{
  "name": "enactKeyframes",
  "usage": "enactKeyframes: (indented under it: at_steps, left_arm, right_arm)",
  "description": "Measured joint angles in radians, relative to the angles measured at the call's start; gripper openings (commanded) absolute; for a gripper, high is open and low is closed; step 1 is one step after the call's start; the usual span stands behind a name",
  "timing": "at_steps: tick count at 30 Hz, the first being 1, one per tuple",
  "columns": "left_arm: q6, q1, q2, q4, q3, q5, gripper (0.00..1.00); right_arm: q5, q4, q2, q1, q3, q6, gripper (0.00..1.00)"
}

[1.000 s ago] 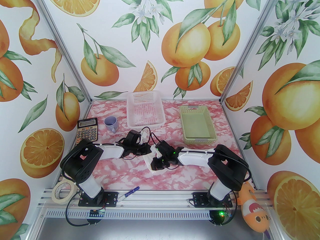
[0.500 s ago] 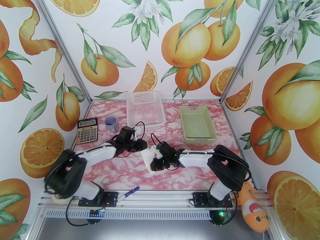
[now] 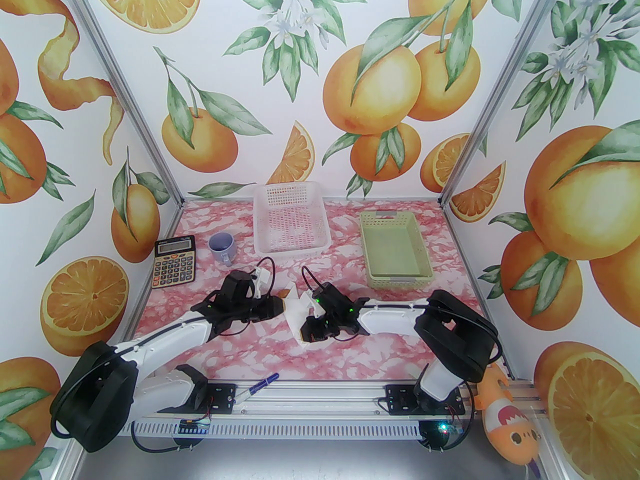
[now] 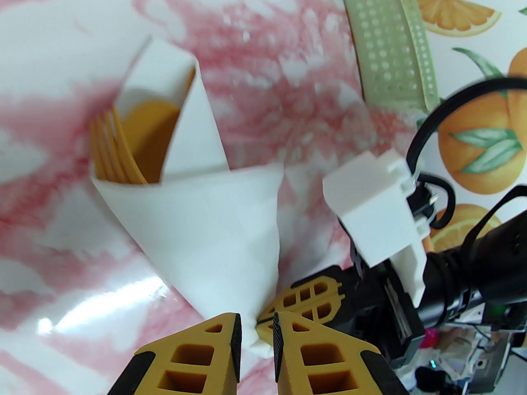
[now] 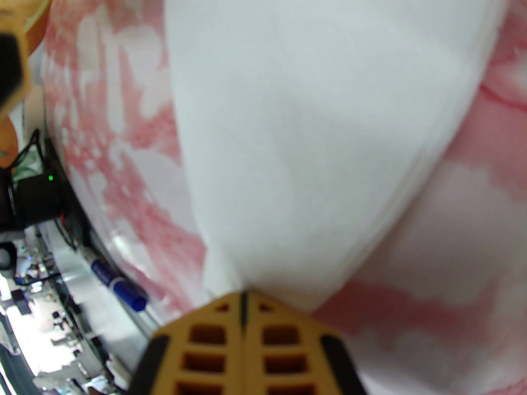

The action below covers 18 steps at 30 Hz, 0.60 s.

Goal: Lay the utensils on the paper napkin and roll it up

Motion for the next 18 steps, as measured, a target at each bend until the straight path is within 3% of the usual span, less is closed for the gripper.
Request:
enactKeyframes:
  at_steps: [18]
  left_arm:
    - [0.002,-0.051,0.384,0.256,0.109,0.050,0.19]
  right_arm:
    - [-0.005,0.000,0.000,-0.008,0.000,0.052,0.05]
